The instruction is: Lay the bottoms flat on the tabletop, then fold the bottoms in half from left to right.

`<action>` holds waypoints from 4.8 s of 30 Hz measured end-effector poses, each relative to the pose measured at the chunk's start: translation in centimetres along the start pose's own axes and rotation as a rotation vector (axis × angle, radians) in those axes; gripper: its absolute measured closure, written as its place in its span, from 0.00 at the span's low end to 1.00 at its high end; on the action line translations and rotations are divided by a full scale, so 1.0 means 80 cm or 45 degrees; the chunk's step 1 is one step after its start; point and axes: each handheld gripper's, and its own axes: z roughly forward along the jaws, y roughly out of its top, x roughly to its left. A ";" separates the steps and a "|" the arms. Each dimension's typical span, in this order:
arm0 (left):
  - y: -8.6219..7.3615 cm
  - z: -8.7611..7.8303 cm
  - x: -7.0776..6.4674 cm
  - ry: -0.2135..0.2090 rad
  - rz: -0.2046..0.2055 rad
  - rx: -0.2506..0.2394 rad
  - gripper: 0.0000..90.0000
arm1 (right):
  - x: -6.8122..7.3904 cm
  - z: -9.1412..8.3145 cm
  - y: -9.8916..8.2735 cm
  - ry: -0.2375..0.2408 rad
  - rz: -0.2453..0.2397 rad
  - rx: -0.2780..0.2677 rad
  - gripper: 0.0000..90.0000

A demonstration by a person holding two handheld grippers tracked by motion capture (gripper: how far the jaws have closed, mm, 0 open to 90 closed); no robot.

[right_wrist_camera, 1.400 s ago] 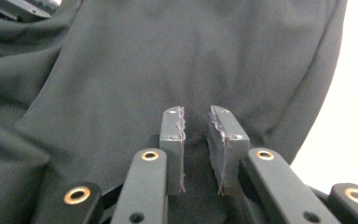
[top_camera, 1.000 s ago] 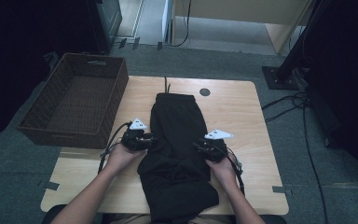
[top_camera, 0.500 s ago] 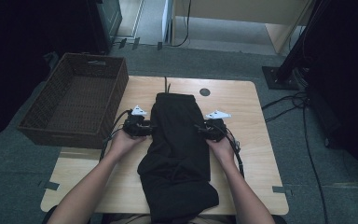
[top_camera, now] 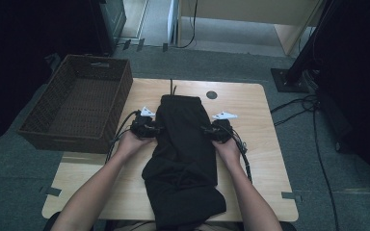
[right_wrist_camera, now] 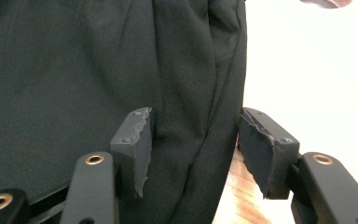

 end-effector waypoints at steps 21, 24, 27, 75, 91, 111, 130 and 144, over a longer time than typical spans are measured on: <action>-0.006 0.001 -0.007 -0.028 0.039 -0.039 0.90 | 0.009 0.000 -0.002 0.048 -0.002 -0.018 0.81; -0.007 0.001 -0.007 -0.046 0.026 -0.045 0.94 | 0.009 0.000 -0.002 0.067 0.009 -0.016 0.88; -0.007 0.001 -0.008 -0.055 0.037 -0.037 0.96 | 0.010 0.001 -0.002 0.088 0.026 -0.015 0.92; 0.110 -0.094 0.012 0.047 0.084 -0.329 0.98 | -0.001 -0.066 0.162 0.084 -0.042 -0.186 0.94; -0.048 -0.088 -0.048 -0.093 0.130 -0.119 0.97 | 0.047 -0.090 -0.003 0.219 -0.101 0.006 0.94; -0.001 -0.004 0.006 0.046 0.037 -0.031 0.97 | 0.017 -0.010 0.004 0.119 -0.013 0.048 0.92; 0.057 -0.021 0.028 0.110 -0.008 -0.205 0.99 | -0.009 0.005 0.063 0.092 0.131 -0.025 0.94; -0.033 -0.116 -0.061 -0.084 0.175 -0.215 0.98 | 0.048 -0.125 0.025 0.210 -0.081 -0.083 0.94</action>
